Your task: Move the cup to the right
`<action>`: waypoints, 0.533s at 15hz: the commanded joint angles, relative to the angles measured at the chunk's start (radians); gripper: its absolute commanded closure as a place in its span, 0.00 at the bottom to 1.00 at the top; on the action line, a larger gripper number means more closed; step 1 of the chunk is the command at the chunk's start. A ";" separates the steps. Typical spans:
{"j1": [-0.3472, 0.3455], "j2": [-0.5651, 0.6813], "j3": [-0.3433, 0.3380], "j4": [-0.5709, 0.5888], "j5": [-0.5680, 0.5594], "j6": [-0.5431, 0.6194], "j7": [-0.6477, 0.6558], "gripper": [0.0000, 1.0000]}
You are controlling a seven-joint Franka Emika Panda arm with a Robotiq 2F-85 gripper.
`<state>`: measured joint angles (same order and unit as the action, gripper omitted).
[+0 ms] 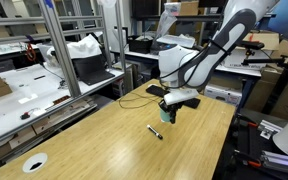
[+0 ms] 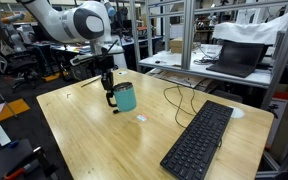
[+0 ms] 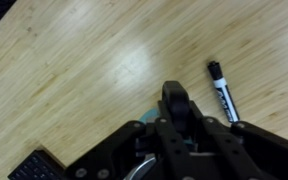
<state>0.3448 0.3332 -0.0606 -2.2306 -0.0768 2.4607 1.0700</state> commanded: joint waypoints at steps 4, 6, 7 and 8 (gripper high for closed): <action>-0.091 -0.105 0.026 -0.205 -0.012 0.198 -0.032 0.95; -0.111 -0.095 0.036 -0.240 0.018 0.283 -0.065 0.95; -0.121 -0.086 0.041 -0.257 0.040 0.324 -0.082 0.95; -0.134 -0.074 0.050 -0.273 0.072 0.363 -0.105 0.95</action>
<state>0.2617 0.2677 -0.0512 -2.4524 -0.0656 2.7205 1.0279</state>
